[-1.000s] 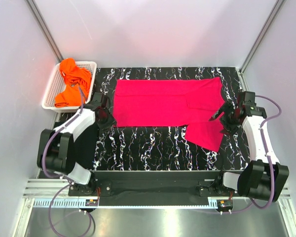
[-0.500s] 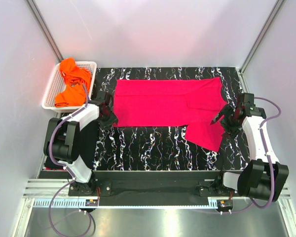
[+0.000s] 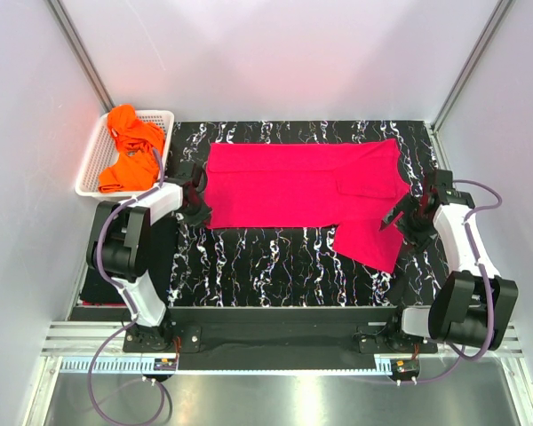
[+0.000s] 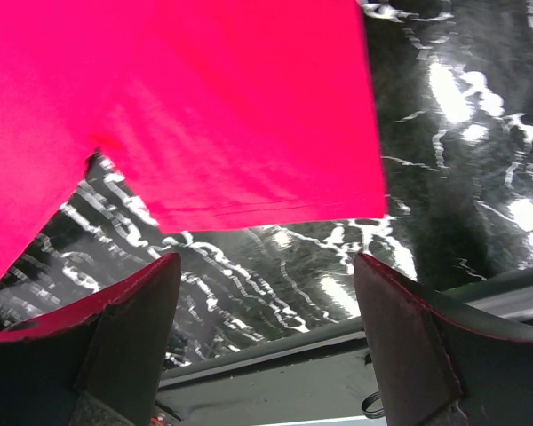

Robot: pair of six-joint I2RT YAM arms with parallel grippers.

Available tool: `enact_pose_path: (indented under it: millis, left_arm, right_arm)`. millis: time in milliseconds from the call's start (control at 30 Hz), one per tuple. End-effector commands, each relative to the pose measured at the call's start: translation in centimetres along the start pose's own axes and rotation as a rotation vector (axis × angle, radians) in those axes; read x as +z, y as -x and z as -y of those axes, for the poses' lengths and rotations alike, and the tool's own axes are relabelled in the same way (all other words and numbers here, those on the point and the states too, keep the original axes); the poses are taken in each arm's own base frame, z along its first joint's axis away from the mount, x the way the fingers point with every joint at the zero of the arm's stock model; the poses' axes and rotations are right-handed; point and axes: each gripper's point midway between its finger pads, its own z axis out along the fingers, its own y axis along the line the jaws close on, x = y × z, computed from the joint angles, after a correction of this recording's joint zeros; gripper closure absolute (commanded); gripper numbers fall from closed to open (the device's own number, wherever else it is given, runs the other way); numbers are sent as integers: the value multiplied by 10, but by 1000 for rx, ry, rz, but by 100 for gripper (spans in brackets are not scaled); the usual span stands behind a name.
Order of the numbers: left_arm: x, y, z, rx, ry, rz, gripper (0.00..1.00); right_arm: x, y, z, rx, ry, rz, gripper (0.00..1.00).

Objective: Fold and stack the t-shirts
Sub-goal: Fold the tshirt

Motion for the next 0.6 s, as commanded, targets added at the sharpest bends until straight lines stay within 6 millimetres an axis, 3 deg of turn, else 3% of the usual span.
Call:
enact_pose_path:
  millis: [0,33,133,333,500,567]
  left_arm:
    - [4,11,6,17,-20,25,87]
    - [3,11,7,31,-26,24,94]
    - [-2,11,10,46,-47,22,100]
    - [-11,13,13,90,-80,31,100]
    - [-13,9,15,108,-99,17,100]
    - [-14,6,16,107,-113,11,100]
  right_arm:
    - [9,4,23,33,-98,10,14]
    - [12,5,28,33,-114,8,14]
    - [23,11,43,71,-163,-11,23]
    - [54,12,49,62,-191,-61,47]
    - [67,16,49,40,-168,-28,52]
    - [70,16,55,38,-193,-19,60]
